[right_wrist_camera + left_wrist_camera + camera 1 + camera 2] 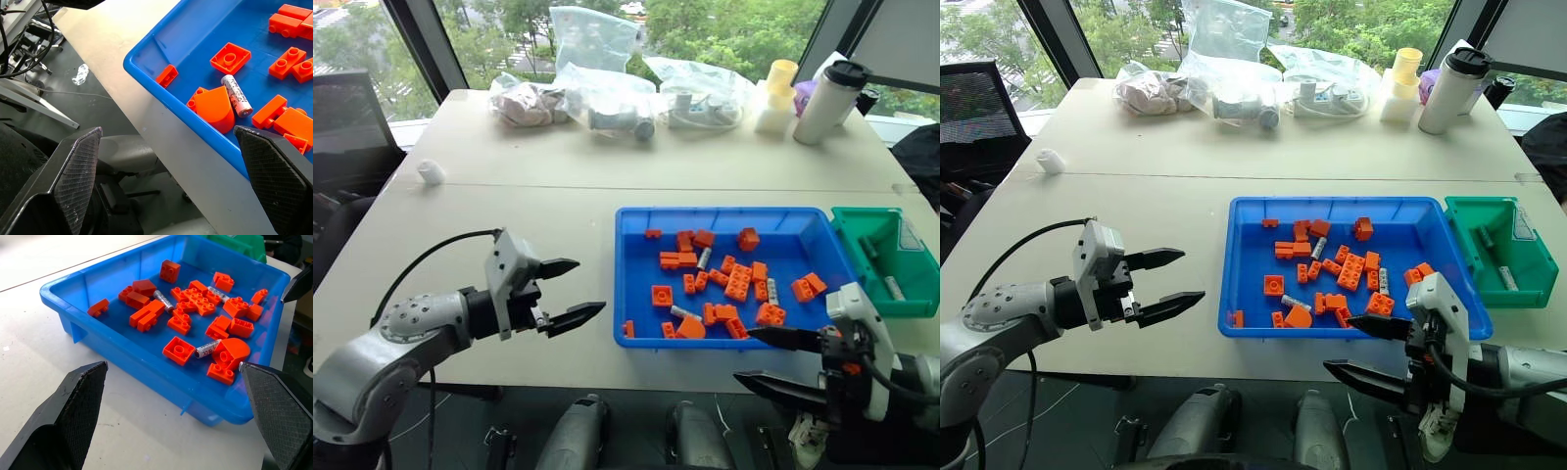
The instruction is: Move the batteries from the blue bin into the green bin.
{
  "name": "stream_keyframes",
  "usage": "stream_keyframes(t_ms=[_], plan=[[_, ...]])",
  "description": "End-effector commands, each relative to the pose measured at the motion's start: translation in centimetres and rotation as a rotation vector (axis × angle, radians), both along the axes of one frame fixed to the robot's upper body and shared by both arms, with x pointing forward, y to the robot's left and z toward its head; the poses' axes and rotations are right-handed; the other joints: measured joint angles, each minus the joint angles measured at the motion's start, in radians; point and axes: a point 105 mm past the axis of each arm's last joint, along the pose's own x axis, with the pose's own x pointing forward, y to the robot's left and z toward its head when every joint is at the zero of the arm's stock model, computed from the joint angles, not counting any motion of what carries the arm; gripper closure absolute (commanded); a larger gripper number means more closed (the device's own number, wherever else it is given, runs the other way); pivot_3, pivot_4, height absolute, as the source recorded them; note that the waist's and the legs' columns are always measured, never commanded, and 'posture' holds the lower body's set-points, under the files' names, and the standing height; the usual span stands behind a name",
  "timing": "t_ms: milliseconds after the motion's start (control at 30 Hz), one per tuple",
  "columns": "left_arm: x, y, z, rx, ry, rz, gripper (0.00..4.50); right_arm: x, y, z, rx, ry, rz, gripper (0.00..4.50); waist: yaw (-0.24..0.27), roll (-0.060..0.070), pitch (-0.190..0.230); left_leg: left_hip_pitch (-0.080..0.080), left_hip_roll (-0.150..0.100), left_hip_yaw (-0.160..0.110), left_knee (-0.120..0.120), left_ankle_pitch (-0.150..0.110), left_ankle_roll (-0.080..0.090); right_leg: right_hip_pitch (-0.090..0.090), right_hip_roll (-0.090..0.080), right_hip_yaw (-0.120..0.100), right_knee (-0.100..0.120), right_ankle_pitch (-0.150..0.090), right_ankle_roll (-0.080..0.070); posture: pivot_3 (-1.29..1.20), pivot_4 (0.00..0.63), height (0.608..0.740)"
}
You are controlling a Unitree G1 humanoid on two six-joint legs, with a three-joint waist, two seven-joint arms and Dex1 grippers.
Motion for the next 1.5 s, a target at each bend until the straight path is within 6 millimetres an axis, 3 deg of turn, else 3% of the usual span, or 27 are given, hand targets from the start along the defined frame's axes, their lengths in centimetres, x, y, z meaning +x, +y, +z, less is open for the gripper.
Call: stream_keyframes(t_ms=[33,600,800,1000,1133,1267,1333,1500], plan=[[0.0,0.0,0.9,0.004,-0.044,-0.005,0.0,0.0,0.3,0.4,0.002,-0.028,0.016,0.04,0.0,0.0,0.0,0.0,0.0,0.0,0.0,0.0,0.0,0.0,0.0,0.0,0.0,0.0,0.0,0.0,0.15,0.74],[0.5,0.1,1.1,0.0,-0.058,0.016,0.0,0.8,0.2,0.3,0.003,-0.047,0.013,0.04,0.0,0.0,0.0,0.0,0.0,0.0,0.0,0.0,0.0,0.0,0.0,0.0,0.0,0.0,0.0,0.0,0.15,0.74],[0.6,0.8,0.5,0.065,-0.041,-0.028,0.0,2.8,-0.8,1.9,0.012,-0.079,-0.071,0.04,-0.001,0.0,0.0,0.0,0.0,0.0,0.0,0.0,0.0,0.0,0.0,0.0,0.0,0.0,-0.001,0.0,0.15,0.74],[1.4,1.3,2.4,0.11,-0.042,-0.144,0.0,4.7,-1.0,4.6,-0.007,-0.222,-0.069,0.04,-0.001,0.0,0.001,0.0,0.0,0.0,0.0,0.0,0.0,0.0,0.0,0.0,0.0,0.0,-0.001,0.0,0.15,0.74],[1.1,1.1,3.3,0.18,-0.028,-0.288,0.0,7.1,-0.9,4.9,-0.102,-0.301,-0.04,0.04,-0.007,0.001,0.001,0.0,0.0,0.001,0.0,0.0,0.0,-0.001,0.0,0.0,0.0,0.0,-0.001,0.0,0.15,0.74],[0.5,0.2,3.3,0.239,-0.029,-0.42,0.0,8.7,1.7,3.9,-0.186,-0.271,0.184,0.04,-0.016,0.003,0.006,-0.002,0.0,0.002,0.0,0.0,0.0,-0.004,0.001,0.001,0.001,0.002,0.002,0.0,0.15,0.74],[0.5,-0.1,2.7,0.297,-0.046,-0.45,0.0,9.4,3.1,2.7,-0.245,-0.156,0.245,0.04,-0.029,0.004,0.006,-0.002,0.0,0.004,0.001,0.001,-0.001,-0.004,0.001,0.002,0.0,0.002,-0.001,0.0,0.15,0.74],[0.6,-0.4,2.5,0.317,-0.075,-0.445,0.0,11.4,4.6,1.8,-0.32,-0.097,0.257,0.04,-0.034,0.003,0.006,-0.003,0.001,0.003,-0.001,0.001,-0.001,-0.007,0.001,0.003,0.001,0.003,0.002,0.0,0.15,0.74]])
